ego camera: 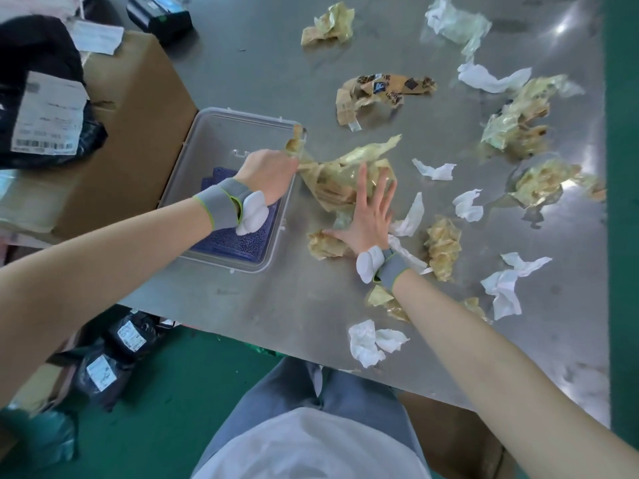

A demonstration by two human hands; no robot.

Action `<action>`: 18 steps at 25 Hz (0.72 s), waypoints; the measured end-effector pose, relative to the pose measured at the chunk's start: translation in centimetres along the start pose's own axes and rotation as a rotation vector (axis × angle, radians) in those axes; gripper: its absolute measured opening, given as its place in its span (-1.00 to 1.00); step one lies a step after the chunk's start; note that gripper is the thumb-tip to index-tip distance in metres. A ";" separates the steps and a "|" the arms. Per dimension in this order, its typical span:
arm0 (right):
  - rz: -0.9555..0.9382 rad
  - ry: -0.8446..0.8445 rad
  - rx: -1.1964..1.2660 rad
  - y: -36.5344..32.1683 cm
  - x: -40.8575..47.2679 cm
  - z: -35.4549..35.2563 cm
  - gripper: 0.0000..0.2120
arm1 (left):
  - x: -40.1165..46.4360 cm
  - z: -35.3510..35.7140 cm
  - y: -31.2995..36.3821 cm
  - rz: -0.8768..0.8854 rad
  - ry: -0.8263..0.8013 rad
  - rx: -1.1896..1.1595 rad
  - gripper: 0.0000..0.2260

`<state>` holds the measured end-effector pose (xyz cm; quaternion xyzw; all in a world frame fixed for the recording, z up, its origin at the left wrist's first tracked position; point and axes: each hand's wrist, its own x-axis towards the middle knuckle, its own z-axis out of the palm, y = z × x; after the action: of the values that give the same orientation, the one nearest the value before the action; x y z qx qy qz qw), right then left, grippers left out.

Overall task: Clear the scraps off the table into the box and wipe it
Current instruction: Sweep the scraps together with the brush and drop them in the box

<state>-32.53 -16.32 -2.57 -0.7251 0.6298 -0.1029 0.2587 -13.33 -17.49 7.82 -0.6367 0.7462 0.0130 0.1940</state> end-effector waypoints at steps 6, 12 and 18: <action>-0.159 -0.062 -0.110 0.2 2.5 -0.4 0.25 | -1.5 0.9 0.2 0.009 -0.028 -0.193 -0.75; -0.340 -0.168 -0.211 -0.5 4.7 0.2 -0.06 | -4.0 2.4 0.8 -0.004 -0.055 -0.373 -0.81; -0.286 -0.149 -0.205 -1.0 6.2 0.0 -0.47 | -6.7 3.8 0.9 -0.267 0.075 -0.577 -0.81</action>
<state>-30.53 -22.24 -3.19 -0.8355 0.5065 -0.0200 0.2121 -12.40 -9.94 6.17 -0.7577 0.6282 0.1751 -0.0223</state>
